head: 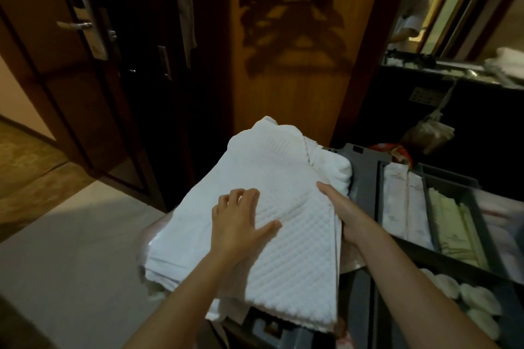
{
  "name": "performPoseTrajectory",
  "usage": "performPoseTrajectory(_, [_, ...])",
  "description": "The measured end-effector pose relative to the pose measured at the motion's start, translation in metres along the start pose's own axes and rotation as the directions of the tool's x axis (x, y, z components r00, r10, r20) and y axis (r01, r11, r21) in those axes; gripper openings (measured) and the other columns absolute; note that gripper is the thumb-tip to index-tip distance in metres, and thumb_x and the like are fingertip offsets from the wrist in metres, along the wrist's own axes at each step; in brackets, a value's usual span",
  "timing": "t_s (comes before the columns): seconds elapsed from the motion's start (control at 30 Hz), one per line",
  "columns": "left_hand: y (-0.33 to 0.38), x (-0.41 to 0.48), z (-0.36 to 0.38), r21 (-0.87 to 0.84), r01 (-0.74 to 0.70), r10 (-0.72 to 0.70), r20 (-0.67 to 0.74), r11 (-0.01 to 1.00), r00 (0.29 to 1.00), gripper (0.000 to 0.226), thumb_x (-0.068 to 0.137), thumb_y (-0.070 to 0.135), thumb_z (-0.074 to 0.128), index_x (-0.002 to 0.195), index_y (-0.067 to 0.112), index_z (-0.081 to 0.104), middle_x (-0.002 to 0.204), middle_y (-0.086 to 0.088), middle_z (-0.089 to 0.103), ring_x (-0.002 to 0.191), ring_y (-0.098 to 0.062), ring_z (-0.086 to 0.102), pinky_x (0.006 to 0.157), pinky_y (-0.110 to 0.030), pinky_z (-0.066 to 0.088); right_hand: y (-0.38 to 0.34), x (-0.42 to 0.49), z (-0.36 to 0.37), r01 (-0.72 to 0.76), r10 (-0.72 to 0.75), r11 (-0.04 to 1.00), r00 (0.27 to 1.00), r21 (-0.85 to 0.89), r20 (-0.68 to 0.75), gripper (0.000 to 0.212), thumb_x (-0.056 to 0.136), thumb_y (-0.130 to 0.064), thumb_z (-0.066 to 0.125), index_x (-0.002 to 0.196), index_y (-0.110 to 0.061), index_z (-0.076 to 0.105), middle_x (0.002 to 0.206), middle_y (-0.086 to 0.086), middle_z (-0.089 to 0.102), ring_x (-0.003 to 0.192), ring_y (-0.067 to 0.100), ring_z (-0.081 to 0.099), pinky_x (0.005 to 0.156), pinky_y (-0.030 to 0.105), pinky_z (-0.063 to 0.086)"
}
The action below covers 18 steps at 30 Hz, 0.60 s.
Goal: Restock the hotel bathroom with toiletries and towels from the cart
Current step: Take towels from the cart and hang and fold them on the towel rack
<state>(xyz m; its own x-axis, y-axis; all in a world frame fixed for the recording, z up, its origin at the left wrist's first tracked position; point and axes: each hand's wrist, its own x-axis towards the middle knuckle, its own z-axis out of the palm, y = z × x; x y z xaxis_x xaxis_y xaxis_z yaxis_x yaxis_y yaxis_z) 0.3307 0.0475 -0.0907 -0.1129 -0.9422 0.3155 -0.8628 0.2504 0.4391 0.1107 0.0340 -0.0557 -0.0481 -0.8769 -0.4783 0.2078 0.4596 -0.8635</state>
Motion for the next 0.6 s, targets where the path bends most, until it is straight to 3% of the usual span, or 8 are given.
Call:
performPoseTrajectory(0.1, [-0.003,0.000,0.004,-0.032,0.016,-0.017,-0.012,0.999,1.000,0.075,0.063,0.080,0.040,0.124,0.038,0.036,0.124,0.011,0.043,0.112,-0.013,0.033,0.093,-0.030,0.030,-0.004,0.003,0.009,0.151,-0.152,0.986,0.988,-0.069,-0.008,0.054,0.088,-0.039,0.059,0.136,-0.035,0.034,0.123,-0.006,0.055,0.095,0.008,0.057,0.081,0.032,0.049])
performPoseTrajectory(0.13, [-0.003,0.000,0.004,-0.028,0.016,-0.017,-0.016,0.999,1.000,0.075,0.064,0.080,0.040,0.124,0.037,0.037,0.123,0.011,0.043,0.111,-0.013,0.034,0.091,-0.029,0.029,-0.007,0.004,0.012,0.191,-0.193,0.977,0.981,-0.094,-0.009,0.063,0.088,-0.038,0.059,0.141,-0.038,0.026,0.121,-0.007,0.052,0.091,0.003,0.054,0.078,0.030,0.048])
performPoseTrajectory(0.23, [-0.006,0.004,0.002,-0.001,-0.016,0.016,-0.027,1.000,0.999,0.074,0.064,0.080,0.041,0.122,0.034,0.040,0.118,0.009,0.044,0.107,-0.014,0.035,0.085,-0.026,0.026,-0.016,0.005,0.020,0.329,-0.330,0.929,0.944,-0.172,0.023,0.078,0.089,-0.033,0.060,0.146,-0.044,0.007,0.128,-0.011,0.038,0.102,0.005,0.049,0.080,0.028,0.047])
performPoseTrajectory(0.37, [-0.011,0.014,-0.003,0.026,-0.064,0.065,-0.003,0.998,0.998,0.075,0.064,0.082,0.039,0.120,0.032,0.043,0.116,0.007,0.046,0.105,-0.016,0.036,0.085,-0.030,0.032,-0.030,0.003,0.035,0.595,-0.624,0.693,0.778,-0.407,0.075,0.079,0.089,-0.015,0.061,0.146,-0.042,0.013,0.147,-0.018,0.019,0.128,0.004,0.026,0.100,0.026,0.032])
performPoseTrajectory(0.5, [-0.011,0.013,-0.002,0.020,-0.063,0.064,-0.022,0.998,0.998,0.074,0.063,0.080,0.043,0.119,0.032,0.045,0.115,0.007,0.048,0.104,-0.017,0.039,0.085,-0.031,0.034,-0.020,-0.007,0.043,0.644,-0.708,0.414,0.672,-0.643,0.216,0.071,0.091,-0.011,0.049,0.137,-0.056,0.019,0.155,-0.009,0.012,0.133,0.006,0.027,0.096,0.005,0.029])
performPoseTrajectory(0.57, [-0.011,0.012,0.000,0.018,-0.057,0.058,-0.023,0.998,0.998,0.075,0.062,0.080,0.042,0.120,0.033,0.044,0.116,0.008,0.047,0.105,-0.016,0.039,0.085,-0.030,0.033,-0.015,-0.012,0.039,0.652,-0.756,0.327,0.615,-0.684,0.225,0.066,0.091,-0.009,0.048,0.137,-0.051,0.028,0.154,-0.005,0.014,0.137,0.010,0.024,0.103,0.012,0.029])
performPoseTrajectory(0.6, [-0.011,0.011,0.000,0.018,-0.058,0.059,-0.022,0.998,0.998,0.076,0.062,0.081,0.042,0.121,0.033,0.043,0.116,0.008,0.047,0.105,-0.015,0.038,0.085,-0.030,0.032,-0.015,-0.012,0.034,0.654,-0.792,0.333,0.585,-0.679,0.175,0.063,0.089,-0.007,0.050,0.137,-0.044,0.033,0.154,-0.002,0.018,0.138,0.013,0.024,0.105,0.015,0.027])
